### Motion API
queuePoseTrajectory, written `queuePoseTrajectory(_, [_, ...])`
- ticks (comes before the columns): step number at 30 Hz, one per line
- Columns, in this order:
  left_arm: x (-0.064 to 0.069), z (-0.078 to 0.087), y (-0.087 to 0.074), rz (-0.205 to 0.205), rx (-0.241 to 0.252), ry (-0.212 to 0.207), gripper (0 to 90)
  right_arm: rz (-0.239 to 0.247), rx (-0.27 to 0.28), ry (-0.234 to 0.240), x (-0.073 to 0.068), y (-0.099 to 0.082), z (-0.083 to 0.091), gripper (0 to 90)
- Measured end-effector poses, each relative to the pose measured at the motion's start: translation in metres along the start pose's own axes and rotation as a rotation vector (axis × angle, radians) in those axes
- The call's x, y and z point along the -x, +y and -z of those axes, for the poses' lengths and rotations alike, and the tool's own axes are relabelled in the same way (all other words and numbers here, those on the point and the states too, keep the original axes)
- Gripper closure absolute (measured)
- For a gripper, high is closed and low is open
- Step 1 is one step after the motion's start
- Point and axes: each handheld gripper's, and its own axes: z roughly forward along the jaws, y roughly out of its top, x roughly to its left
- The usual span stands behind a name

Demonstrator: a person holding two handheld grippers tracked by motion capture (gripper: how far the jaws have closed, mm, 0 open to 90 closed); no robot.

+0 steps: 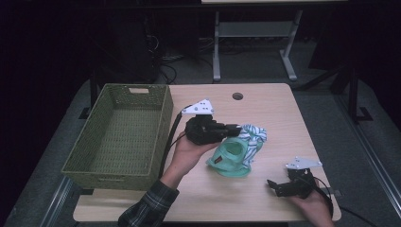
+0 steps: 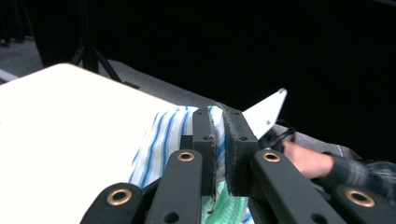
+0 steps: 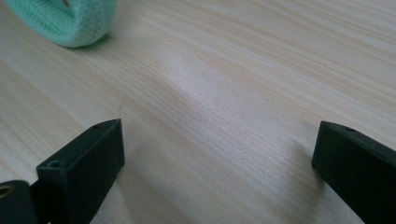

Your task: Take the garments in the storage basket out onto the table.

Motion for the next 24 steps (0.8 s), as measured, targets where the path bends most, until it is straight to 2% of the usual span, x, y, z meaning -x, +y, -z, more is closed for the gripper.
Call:
queuePoseTrajectory(9, [-0.028,-0.009,-0.018,0.042,-0.003,0.038,84.1,0.0,-0.001,-0.001,0.0,0.0,0.0,3.2])
queuePoseTrajectory(11, [-0.032,-0.011,-0.021,0.049,0.001,0.042,84.1,-0.004,0.007,-0.007,-0.001,0.0,0.003,15.0])
queuePoseTrajectory(14, [-0.037,-0.012,-0.025,0.064,0.015,0.047,84.1,0.015,0.026,0.002,-0.005,0.005,0.006,23.4])
queuePoseTrajectory(17, [-0.041,-0.013,-0.028,0.069,0.019,0.046,84.1,0.028,0.069,0.028,-0.013,0.013,0.008,33.0])
queuePoseTrajectory(20, [-0.043,-0.014,-0.029,0.073,0.013,0.052,84.1,0.019,0.099,0.073,-0.02,0.023,0.005,40.4])
queuePoseTrajectory(24, [-0.045,-0.013,-0.033,0.085,0.026,0.055,84.0,0.045,0.111,0.122,-0.032,0.036,-0.002,47.1])
